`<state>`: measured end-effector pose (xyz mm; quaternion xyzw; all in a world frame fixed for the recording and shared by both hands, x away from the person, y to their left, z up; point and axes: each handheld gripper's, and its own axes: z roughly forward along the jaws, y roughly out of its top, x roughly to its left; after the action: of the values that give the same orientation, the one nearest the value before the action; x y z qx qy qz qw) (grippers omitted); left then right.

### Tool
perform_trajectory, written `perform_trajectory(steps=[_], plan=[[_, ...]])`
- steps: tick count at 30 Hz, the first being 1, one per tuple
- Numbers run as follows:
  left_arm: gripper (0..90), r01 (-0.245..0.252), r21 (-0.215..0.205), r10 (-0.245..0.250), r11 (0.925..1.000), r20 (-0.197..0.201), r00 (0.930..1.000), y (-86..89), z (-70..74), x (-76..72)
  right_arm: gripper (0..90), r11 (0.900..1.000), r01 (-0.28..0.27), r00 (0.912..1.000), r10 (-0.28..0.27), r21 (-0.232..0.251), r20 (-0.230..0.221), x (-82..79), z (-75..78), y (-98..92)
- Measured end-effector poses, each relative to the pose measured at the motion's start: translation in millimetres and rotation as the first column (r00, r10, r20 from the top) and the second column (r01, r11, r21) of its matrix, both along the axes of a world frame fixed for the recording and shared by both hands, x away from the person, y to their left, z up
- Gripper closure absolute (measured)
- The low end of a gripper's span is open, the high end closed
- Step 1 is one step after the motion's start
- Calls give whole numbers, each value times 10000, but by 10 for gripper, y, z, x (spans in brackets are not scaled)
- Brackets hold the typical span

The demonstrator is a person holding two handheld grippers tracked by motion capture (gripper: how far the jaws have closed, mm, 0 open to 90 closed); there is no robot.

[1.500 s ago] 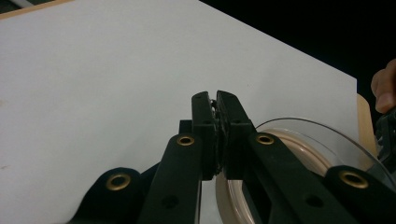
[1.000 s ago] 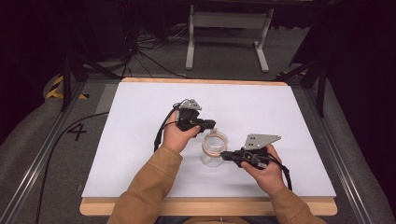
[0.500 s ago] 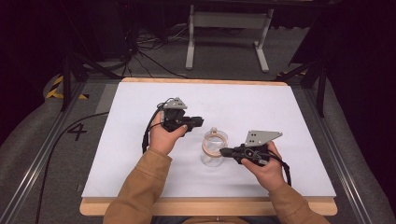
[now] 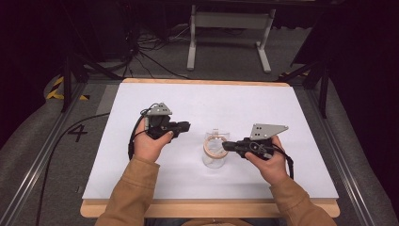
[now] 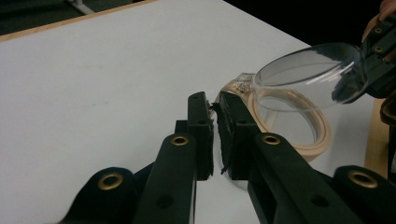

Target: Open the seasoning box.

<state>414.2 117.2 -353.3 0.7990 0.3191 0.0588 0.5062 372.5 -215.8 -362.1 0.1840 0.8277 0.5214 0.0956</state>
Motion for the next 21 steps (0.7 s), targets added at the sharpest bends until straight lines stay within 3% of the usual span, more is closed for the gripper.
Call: perform_trajectory(steps=[13, 21], plan=[[822, -215, 243, 231, 9995, -666, 9975, 389, -31, -71, 900, 9991, 0, 10000, -2, 435, 28, 131, 53, -58], [810, -205, 594, 261, 9980, -942, 9952, 493, -73, -40, 900, 9990, 132, 9998, -138, 434, 128, 218, 50, -81]])
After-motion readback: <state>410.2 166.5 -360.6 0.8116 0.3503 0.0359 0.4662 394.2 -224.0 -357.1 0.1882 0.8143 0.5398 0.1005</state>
